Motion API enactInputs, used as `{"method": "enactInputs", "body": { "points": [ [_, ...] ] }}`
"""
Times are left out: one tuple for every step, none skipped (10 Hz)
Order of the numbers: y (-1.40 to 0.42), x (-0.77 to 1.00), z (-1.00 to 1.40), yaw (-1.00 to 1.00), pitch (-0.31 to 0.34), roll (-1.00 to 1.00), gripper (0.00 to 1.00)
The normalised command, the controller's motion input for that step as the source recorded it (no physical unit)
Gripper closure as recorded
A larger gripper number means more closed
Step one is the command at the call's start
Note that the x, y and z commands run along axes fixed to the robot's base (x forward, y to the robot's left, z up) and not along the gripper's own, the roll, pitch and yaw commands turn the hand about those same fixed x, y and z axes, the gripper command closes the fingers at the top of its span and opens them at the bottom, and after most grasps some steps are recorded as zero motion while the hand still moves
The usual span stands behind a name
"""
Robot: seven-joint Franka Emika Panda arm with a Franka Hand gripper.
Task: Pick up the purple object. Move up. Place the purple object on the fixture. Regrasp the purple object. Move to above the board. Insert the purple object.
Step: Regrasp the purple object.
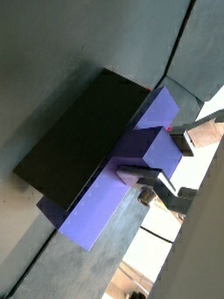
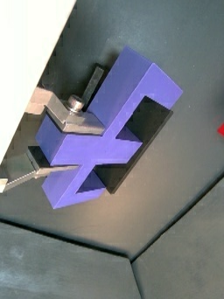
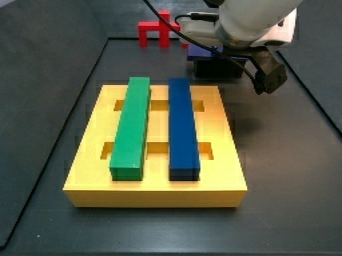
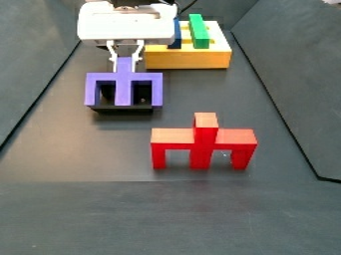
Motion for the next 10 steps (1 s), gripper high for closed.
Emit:
{"method": "enactInputs", "body": {
  "points": [
    [0.00, 0.00, 0.00, 0.00, 0.000, 0.00, 1.00],
    [0.00, 0.00, 0.00, 0.00, 0.000, 0.00, 1.00],
    [0.00, 0.00, 0.00, 0.00, 0.000, 0.00, 1.00],
    [0.00, 0.00, 0.00, 0.00, 0.000, 0.00, 1.00],
    [0.00, 0.00, 0.00, 0.00, 0.000, 0.00, 1.00],
    [0.00, 0.00, 0.00, 0.00, 0.000, 0.00, 1.00],
    [0.00, 0.00, 0.00, 0.00, 0.000, 0.00, 1.00],
    [0.00, 0.00, 0.00, 0.00, 0.000, 0.00, 1.00],
    [0.00, 0.00, 0.00, 0.00, 0.000, 0.00, 1.00],
    [0.00, 0.00, 0.00, 0.00, 0.000, 0.00, 1.00]
  ]
}}
